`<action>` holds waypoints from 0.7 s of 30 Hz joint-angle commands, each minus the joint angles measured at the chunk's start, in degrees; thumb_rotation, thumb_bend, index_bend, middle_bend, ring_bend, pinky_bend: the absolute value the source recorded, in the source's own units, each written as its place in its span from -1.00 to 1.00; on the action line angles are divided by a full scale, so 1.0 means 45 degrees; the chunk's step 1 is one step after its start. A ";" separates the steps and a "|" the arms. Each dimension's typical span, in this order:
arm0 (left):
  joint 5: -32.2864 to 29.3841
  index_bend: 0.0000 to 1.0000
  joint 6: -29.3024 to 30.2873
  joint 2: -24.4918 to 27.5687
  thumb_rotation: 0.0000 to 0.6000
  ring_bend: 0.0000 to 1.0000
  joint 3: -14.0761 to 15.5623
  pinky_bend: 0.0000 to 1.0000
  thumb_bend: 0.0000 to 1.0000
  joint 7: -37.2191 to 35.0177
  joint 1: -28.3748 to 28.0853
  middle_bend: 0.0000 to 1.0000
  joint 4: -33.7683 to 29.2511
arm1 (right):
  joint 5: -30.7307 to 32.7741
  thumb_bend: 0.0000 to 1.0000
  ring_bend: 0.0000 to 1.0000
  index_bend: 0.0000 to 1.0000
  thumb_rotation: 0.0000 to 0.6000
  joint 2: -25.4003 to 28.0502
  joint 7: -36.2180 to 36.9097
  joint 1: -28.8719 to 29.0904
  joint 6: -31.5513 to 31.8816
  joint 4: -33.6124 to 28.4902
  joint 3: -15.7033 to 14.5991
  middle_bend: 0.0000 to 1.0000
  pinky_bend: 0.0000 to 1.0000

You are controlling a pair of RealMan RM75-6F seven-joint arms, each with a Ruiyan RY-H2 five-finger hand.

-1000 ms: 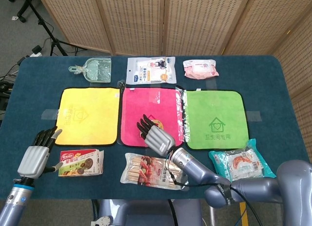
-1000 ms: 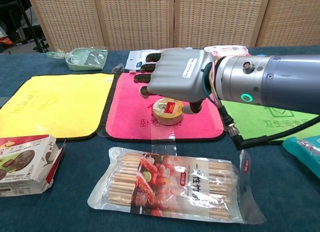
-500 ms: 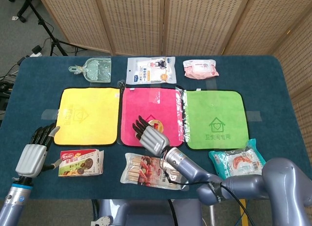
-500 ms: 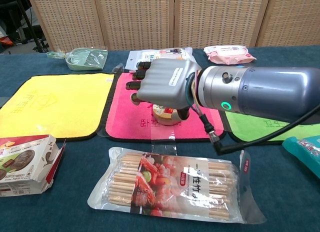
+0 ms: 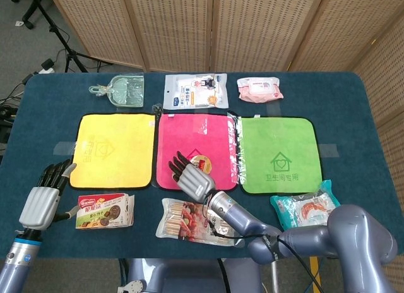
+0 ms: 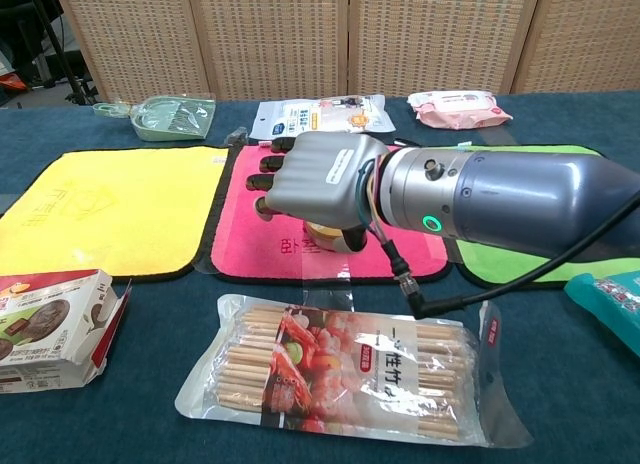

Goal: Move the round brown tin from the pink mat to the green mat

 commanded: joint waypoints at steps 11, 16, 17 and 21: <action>-0.0001 -0.96 -0.0016 -0.0006 1.00 -1.00 0.0023 -1.00 -0.68 0.0055 0.0000 -1.00 -0.0030 | 0.0058 -0.27 -1.00 -0.61 1.00 -0.0107 0.0745 -0.0139 0.0013 0.0699 -0.0304 -0.89 -0.98; 0.0024 -0.96 -0.0020 -0.0018 1.00 -1.00 0.0041 -1.00 -0.68 0.0094 -0.0005 -1.00 -0.0050 | -0.0009 -0.27 -1.00 -0.61 1.00 -0.0037 0.0891 -0.0191 0.0090 0.0748 -0.0409 -0.89 -0.98; 0.0019 -0.96 -0.0028 -0.0021 1.00 -1.00 0.0042 -1.00 -0.68 0.0099 -0.0006 -1.00 -0.0051 | -0.0021 -0.27 -1.00 -0.61 1.00 -0.0026 0.0910 -0.0192 0.0099 0.0742 -0.0417 -0.89 -0.98; 0.0022 -0.96 -0.0045 -0.0027 1.00 -1.00 0.0053 -1.00 -0.68 0.0120 -0.0012 -1.00 -0.0059 | -0.0050 -0.27 -1.00 -0.61 1.00 -0.0003 0.0979 -0.0196 0.0135 0.0724 -0.0467 -0.89 -0.98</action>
